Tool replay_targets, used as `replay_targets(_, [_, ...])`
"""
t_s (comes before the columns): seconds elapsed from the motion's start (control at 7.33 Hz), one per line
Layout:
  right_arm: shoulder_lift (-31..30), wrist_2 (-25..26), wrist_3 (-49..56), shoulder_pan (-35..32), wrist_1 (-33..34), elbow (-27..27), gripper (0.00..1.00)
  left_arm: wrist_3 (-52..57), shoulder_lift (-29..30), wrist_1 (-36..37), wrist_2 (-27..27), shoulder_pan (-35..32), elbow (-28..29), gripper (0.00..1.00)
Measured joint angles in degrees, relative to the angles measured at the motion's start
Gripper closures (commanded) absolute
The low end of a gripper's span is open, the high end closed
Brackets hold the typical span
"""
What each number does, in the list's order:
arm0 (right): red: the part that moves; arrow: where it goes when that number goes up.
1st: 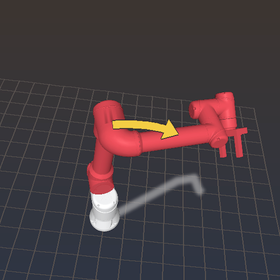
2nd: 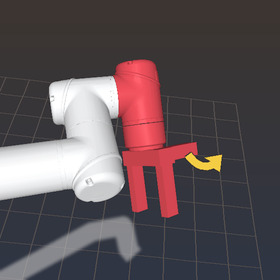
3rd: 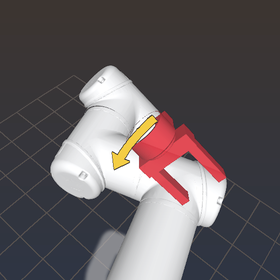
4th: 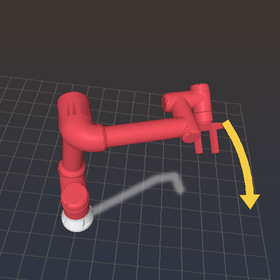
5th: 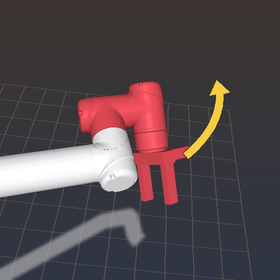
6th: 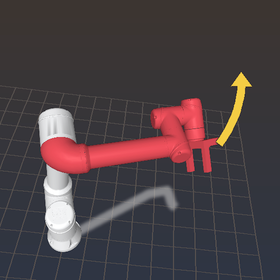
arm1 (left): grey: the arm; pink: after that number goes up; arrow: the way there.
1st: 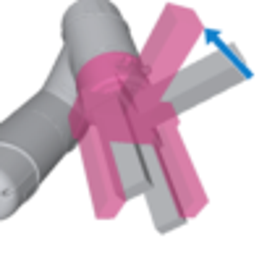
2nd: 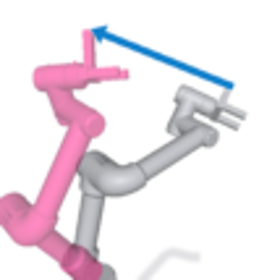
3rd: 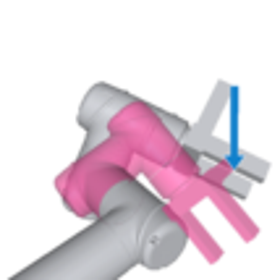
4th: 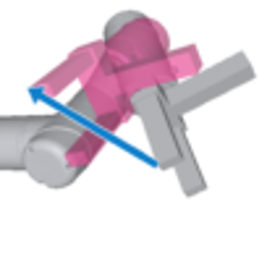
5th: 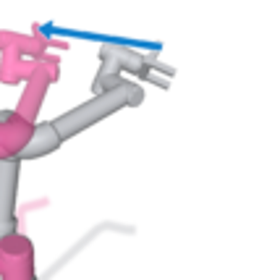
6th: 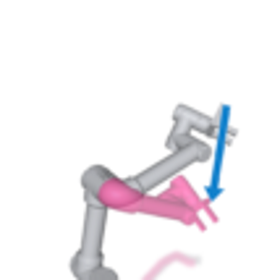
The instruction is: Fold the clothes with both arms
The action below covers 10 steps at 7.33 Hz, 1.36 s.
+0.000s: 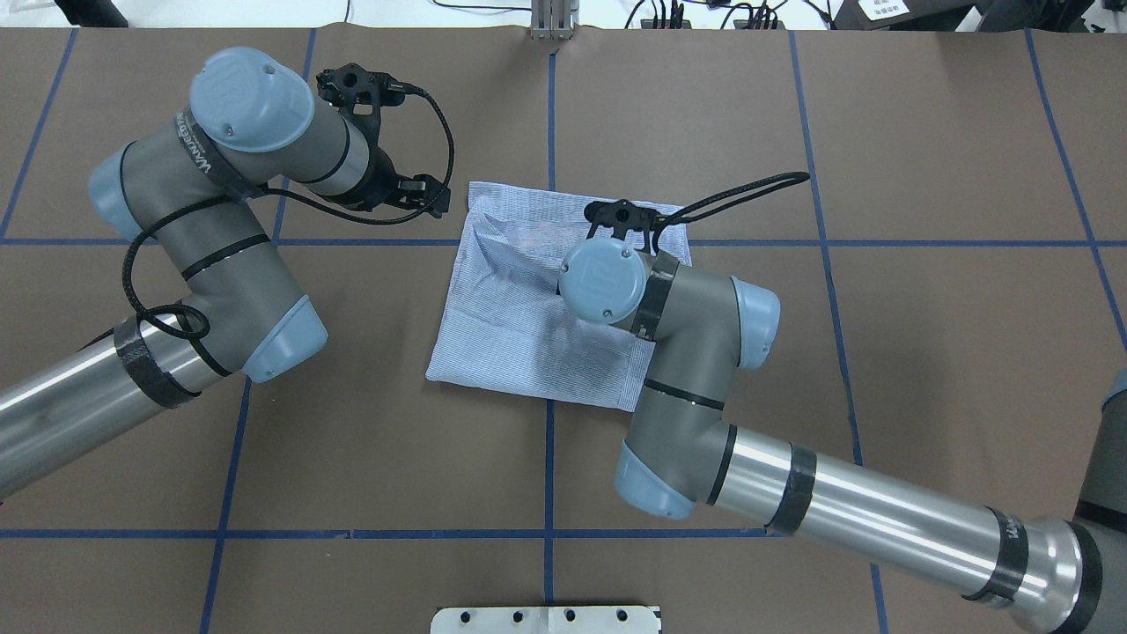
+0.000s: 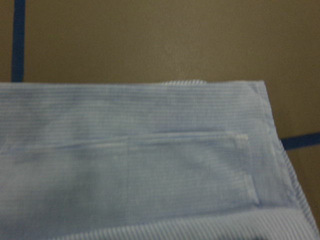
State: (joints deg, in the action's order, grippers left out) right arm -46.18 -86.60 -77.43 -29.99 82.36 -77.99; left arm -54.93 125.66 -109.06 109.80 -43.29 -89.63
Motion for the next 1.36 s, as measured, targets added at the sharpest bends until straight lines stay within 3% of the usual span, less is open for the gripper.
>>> replay_targets(0.41, [1.4,-0.9,4.7,-4.9,-1.6,3.1,0.0,-0.1,-0.1,0.3,0.7,-0.1,-0.7,0.0])
replay_targets(0.82, [2.1,-8.9,7.1,-8.4,-1.3,2.1,0.0,0.2,-1.9,0.5,1.7,-0.5,-3.0,0.0])
replay_targets(1.09, [-1.7,-15.4,11.8,-12.3,1.4,-3.7,0.0,4.1,-6.9,2.1,3.6,-2.6,-8.6,0.0])
replay_targets(1.36, [-9.5,-21.0,22.3,-17.6,9.0,-15.2,0.0,13.1,-11.6,7.4,4.2,-6.2,-14.6,0.0])
